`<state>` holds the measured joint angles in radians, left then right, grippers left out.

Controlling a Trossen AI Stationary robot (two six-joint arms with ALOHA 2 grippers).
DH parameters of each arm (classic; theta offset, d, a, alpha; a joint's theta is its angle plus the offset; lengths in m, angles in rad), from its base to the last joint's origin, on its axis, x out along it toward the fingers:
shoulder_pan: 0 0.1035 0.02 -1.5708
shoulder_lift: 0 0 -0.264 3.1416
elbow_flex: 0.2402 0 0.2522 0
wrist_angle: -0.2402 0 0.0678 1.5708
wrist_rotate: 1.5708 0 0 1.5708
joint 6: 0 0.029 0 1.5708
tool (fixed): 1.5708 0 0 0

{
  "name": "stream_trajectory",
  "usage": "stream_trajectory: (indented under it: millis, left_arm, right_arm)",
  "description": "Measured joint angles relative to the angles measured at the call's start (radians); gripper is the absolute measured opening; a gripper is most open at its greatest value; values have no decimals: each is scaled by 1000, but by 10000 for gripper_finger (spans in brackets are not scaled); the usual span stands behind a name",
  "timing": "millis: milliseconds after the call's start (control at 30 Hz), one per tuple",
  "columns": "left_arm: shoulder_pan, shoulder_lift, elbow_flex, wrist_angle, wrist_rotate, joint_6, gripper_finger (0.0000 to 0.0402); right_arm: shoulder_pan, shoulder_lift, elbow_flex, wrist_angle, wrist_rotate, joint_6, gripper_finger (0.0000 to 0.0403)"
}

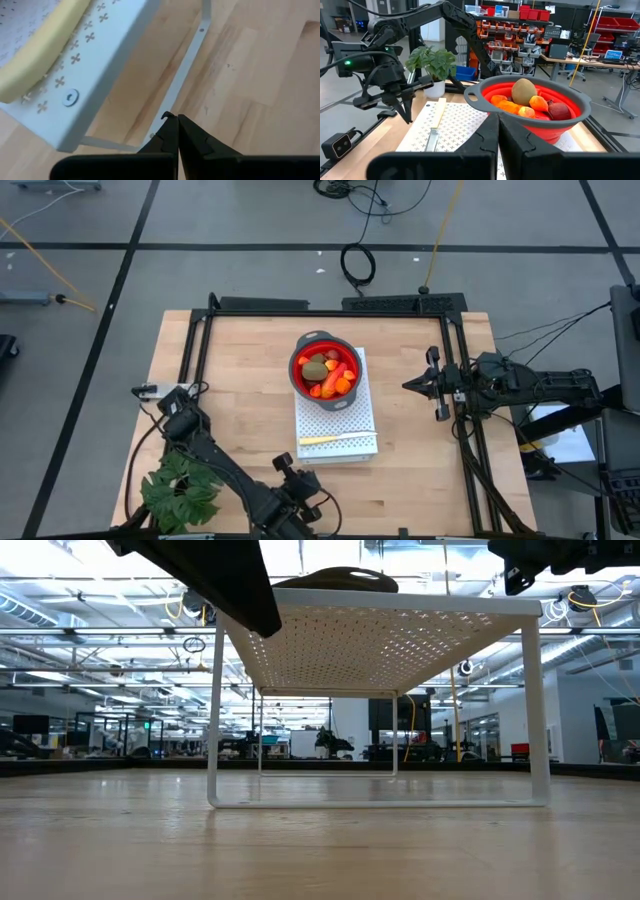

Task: Pick & Place Fruit
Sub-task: Adjust the shelf

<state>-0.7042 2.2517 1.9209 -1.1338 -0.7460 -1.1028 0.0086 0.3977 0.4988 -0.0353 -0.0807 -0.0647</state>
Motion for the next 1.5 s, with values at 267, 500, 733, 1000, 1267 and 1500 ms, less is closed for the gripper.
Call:
stream_trajectory:
  millis: [267, 500, 733, 1000, 1267, 1500]
  left_arm:
    - [0, 0, 0, -27, -46, 9, 2]
    - [12, 0, 0, -39, -50, 22, 1]
    - [12, 0, 0, -94, -40, -34, 1]
    - [12, 0, 0, -117, -39, -40, 2]
    - [12, 0, 0, -178, -37, -99, 1]
    - [11, 0, 0, -209, -11, -131, 2]
  right_arm:
    - [0, 0, 0, 0, 0, 0, 0]
    - [0, 0, 0, 0, 0, 0, 0]
    - [0, 0, 0, 0, -1, 38, 0]
    - [0, 0, 0, 0, 0, 28, 0]
    - [0, 0, 0, 0, 0, 27, 0]
    - [0, 0, 0, -1, 0, 27, 0]
